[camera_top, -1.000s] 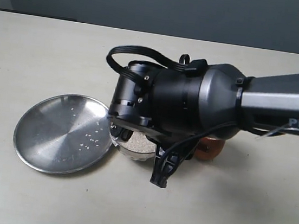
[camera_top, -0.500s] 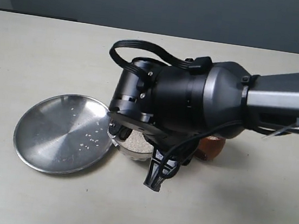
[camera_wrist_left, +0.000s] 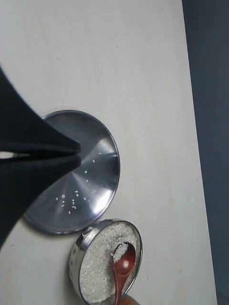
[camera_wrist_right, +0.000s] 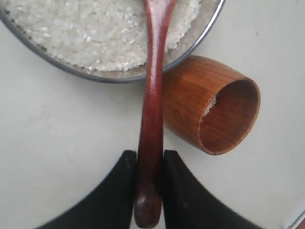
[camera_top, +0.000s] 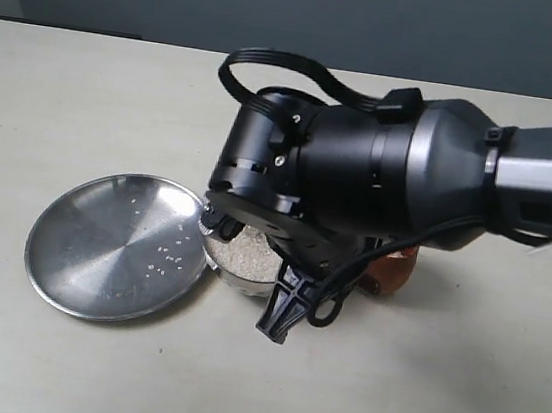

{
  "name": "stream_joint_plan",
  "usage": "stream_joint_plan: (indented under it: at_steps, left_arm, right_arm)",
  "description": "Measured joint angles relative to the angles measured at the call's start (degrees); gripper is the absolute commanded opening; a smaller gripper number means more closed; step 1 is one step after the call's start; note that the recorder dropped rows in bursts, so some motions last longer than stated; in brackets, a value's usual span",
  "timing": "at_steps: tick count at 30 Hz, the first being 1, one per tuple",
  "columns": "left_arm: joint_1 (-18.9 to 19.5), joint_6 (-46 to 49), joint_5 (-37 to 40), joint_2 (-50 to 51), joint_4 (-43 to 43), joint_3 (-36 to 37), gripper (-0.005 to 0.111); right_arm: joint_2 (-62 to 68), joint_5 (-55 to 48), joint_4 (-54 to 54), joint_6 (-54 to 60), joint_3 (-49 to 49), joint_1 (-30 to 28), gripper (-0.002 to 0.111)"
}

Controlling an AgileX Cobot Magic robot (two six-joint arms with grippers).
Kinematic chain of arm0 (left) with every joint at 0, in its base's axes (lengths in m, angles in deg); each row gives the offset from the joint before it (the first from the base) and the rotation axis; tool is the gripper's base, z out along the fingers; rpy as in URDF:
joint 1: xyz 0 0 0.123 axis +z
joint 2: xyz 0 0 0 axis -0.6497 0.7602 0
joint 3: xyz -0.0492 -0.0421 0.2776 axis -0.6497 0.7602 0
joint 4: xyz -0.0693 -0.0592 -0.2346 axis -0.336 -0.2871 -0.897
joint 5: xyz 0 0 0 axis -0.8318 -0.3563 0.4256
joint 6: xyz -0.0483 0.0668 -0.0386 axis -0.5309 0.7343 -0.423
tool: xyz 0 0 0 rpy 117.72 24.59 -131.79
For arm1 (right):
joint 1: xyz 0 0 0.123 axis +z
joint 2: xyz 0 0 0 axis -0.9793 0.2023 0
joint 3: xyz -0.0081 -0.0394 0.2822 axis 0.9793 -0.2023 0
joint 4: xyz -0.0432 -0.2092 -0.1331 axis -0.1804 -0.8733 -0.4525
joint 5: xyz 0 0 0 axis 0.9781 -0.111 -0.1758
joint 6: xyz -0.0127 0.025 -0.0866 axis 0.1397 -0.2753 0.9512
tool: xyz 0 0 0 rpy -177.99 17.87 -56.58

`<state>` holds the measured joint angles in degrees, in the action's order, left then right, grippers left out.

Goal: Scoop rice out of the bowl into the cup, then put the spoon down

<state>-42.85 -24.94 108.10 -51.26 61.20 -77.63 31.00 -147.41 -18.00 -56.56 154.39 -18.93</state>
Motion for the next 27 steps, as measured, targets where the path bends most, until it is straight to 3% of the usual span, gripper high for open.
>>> stream_joint_plan:
  at_steps: [13,27]
  left_arm:
    - [0.0,0.0,0.0,0.0,0.0,0.0,0.000]
    - [0.0,0.0,0.0,0.0,0.0,0.0,0.000]
  right_arm:
    - [-3.5,2.1,4.5,-3.2,0.0,-0.4,-0.001]
    - [-13.7,6.3,8.6,-3.8,-3.3,-9.6,-0.001]
